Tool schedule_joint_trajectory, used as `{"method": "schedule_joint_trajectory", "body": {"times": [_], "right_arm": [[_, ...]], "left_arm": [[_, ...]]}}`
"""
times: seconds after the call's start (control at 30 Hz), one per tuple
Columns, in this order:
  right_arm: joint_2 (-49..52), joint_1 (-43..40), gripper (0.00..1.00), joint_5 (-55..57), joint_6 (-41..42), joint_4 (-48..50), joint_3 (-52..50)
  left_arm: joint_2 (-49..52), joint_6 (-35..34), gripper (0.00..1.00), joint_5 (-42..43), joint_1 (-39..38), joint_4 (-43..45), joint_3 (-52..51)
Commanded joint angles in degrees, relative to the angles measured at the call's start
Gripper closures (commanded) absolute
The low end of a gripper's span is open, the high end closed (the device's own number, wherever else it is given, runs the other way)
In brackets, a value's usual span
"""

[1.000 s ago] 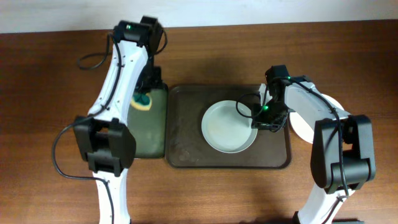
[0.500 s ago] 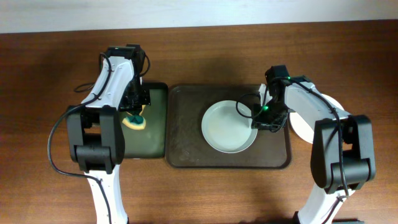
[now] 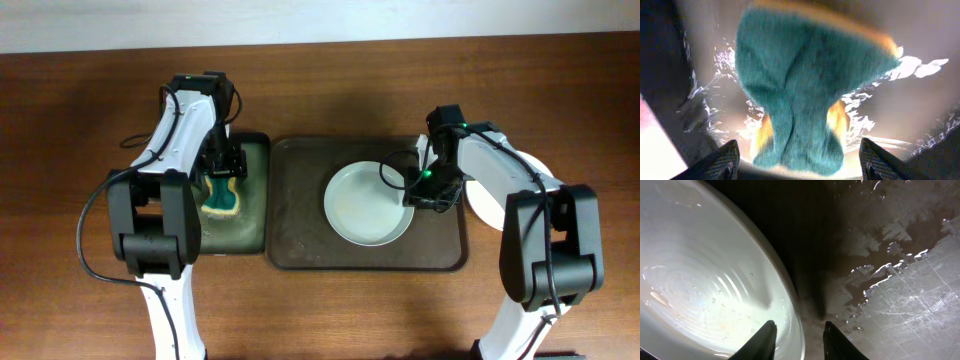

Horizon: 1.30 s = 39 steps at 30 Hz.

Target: Clean dirty plates on tray and stack at the side

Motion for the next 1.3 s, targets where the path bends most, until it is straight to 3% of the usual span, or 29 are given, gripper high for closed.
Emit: {"method": "schedule_joint_trajectory", "body": {"times": [0.0, 0.13, 0.2, 0.23, 0.3, 0.43, 0.67, 0.83, 1.07, 1.17, 1.27], "right_arm": [[-1.25, 0.37, 0.67, 0.28, 0.22, -0.02, -0.31], [-1.25, 0.37, 0.68, 0.26, 0.22, 1.81, -1.97], [-1.25, 0.37, 0.69, 0.24, 0.24, 3.80, -3.85], [-1.25, 0.37, 0.73, 0.24, 0.22, 4.35, -4.48], [-1.25, 0.37, 0.96, 0.22, 0.22, 4.74, -4.90], [-1.62, 0.37, 0.96, -0.33, 0.22, 2.58, -0.87], [-1.84, 4.61, 0.96, -0.81, 0.24, -9.11, 19.28], [-1.79, 11.85, 0.96, -0.57, 0.46, -2.25, 21.62], [-0.85, 26.45, 0.96, 10.93, 6.51, 9.29, 21.55], [-0.44, 31.87, 0.96, 18.53, 6.49, 13.20, 21.53], [-0.17, 37.51, 0.96, 32.98, 6.45, 15.37, 21.51]], "left_arm": [[-4.09, 0.48, 0.25, 0.50, 0.04, -0.94, 6.01], [-14.78, -1.33, 0.25, 0.63, 0.02, 3.19, 10.36], [-20.13, -1.46, 0.20, 0.48, 0.04, 6.27, 10.47], [-22.18, -1.46, 0.00, 0.15, 0.02, 7.23, 10.47], [-25.64, -1.44, 0.01, -0.04, 0.02, 7.87, 10.47], [-29.94, -1.44, 0.01, -0.02, 0.02, 7.80, 10.47], [-30.91, -1.44, 0.01, -0.02, 0.02, 7.80, 10.45], [-30.91, -1.44, 0.01, -0.02, 0.02, 7.80, 10.45], [-30.91, -1.44, 0.01, -0.02, 0.02, 7.80, 10.45], [-30.91, -1.44, 0.00, -0.02, 0.02, 7.80, 10.45], [-30.91, -1.44, 0.01, -0.02, 0.02, 7.80, 10.45]]}}
